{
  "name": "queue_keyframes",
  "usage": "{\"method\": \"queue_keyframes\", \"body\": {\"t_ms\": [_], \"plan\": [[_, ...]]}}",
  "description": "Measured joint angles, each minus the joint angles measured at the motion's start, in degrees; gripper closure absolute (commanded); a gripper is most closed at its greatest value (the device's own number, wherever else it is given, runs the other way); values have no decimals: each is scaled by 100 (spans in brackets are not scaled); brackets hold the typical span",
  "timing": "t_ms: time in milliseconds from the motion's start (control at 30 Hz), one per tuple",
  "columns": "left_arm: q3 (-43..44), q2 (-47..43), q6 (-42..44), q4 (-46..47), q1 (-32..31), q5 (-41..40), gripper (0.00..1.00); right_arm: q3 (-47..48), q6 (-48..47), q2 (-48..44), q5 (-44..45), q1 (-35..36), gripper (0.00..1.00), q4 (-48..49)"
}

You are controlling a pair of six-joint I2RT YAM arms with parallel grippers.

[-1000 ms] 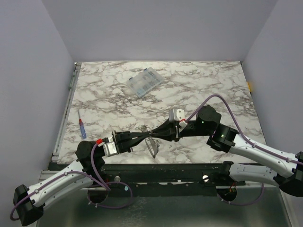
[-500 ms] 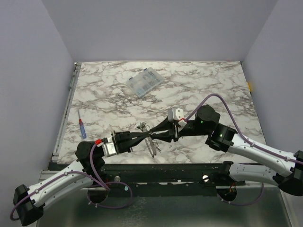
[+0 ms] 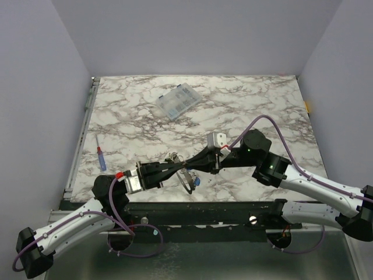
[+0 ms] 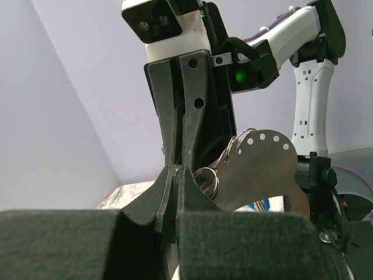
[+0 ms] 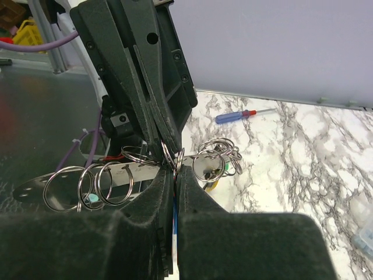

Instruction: Put the keys on the keyring

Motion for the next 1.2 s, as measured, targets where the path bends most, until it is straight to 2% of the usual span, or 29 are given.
{"method": "queue_keyframes", "body": {"t_ms": [133, 300, 667, 867, 1200], "plan": [[-7, 0, -2, 31, -7, -46, 99, -59, 0, -50, 13, 0, 99, 81], [-74, -50, -35, 33, -11, -90, 82, -164, -11, -168, 94, 0, 99, 81], [-98, -310, 33, -114, -9, -315, 55, -168, -190, -437, 339, 0, 99, -186], [190, -809, 358, -1309, -9, -415, 52, -168, -452, -435, 688, 0, 99, -654], [1694, -756, 1353, -4076, -9, -505, 52, -164, -809, -437, 1386, 2, 99, -1534]]}}
